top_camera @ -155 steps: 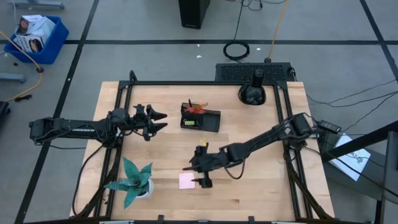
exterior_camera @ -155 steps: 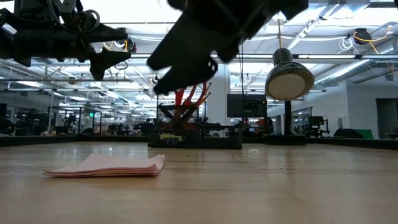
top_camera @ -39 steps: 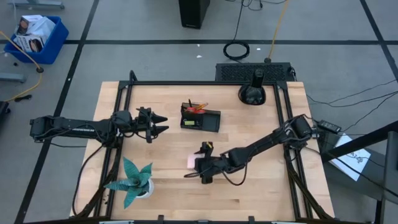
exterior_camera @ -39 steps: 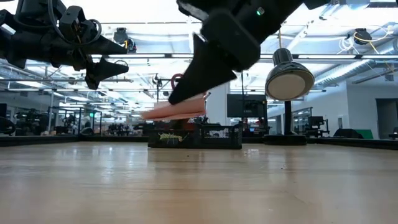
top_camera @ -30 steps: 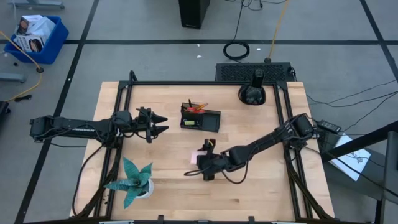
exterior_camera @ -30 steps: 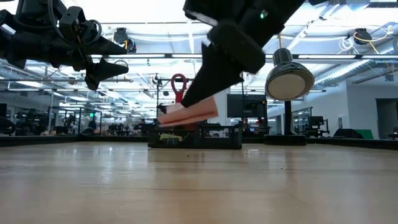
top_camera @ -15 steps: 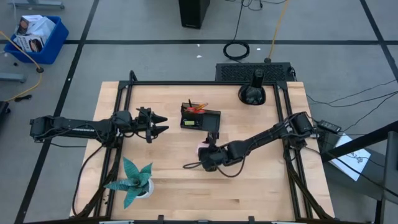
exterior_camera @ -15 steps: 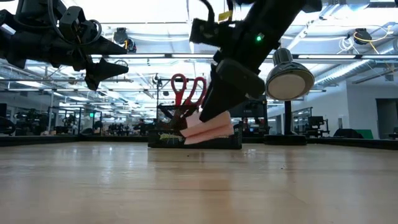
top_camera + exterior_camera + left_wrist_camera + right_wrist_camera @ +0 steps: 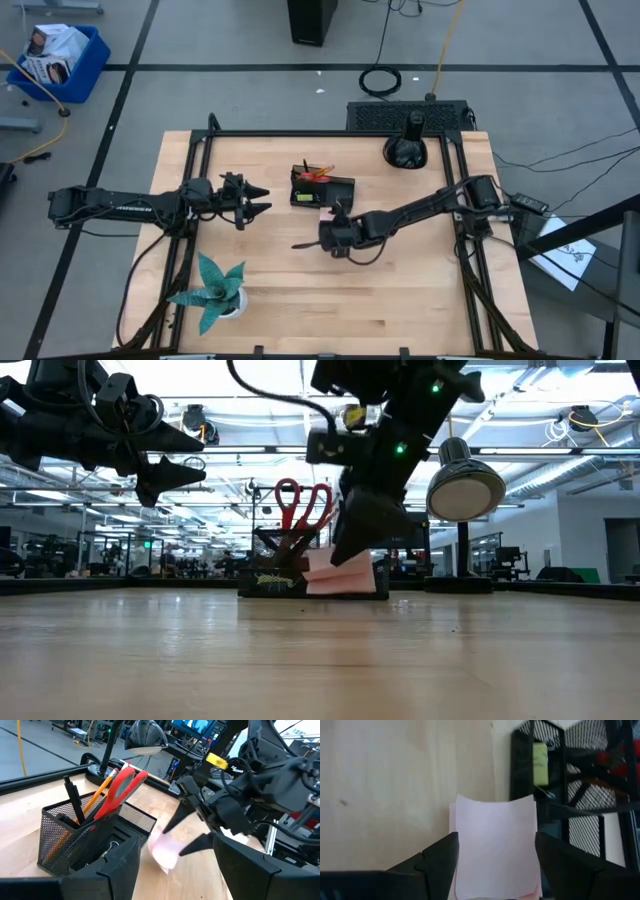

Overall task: Pick and place office supplies into organizer
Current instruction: Put the pink sticky notes into the black desk organizer

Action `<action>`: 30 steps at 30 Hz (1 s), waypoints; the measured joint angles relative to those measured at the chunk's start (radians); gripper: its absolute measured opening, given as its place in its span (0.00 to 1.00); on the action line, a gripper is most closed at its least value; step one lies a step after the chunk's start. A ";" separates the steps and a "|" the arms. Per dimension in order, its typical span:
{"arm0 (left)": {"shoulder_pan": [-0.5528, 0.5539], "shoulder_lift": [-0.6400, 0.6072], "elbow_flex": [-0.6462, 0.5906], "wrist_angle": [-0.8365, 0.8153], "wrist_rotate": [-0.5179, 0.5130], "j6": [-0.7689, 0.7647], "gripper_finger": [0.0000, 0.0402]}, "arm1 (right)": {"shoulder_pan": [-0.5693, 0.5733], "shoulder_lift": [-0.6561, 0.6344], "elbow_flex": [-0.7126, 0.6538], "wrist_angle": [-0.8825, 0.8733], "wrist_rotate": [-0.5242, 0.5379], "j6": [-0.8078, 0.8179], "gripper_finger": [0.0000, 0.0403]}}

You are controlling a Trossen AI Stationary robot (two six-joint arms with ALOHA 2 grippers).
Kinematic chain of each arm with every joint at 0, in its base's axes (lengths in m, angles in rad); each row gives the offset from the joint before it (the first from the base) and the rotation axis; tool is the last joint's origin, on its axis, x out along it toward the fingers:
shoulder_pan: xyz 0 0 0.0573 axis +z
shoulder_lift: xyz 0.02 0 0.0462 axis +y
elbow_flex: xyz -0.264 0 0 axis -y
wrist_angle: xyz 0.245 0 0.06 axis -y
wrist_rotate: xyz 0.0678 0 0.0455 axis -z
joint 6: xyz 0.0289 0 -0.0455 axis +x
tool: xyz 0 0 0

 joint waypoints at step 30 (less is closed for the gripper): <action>0.000 0.000 0.000 -0.002 -0.008 0.017 0.64 | -0.230 -0.252 -0.239 0.207 -0.090 -0.198 0.63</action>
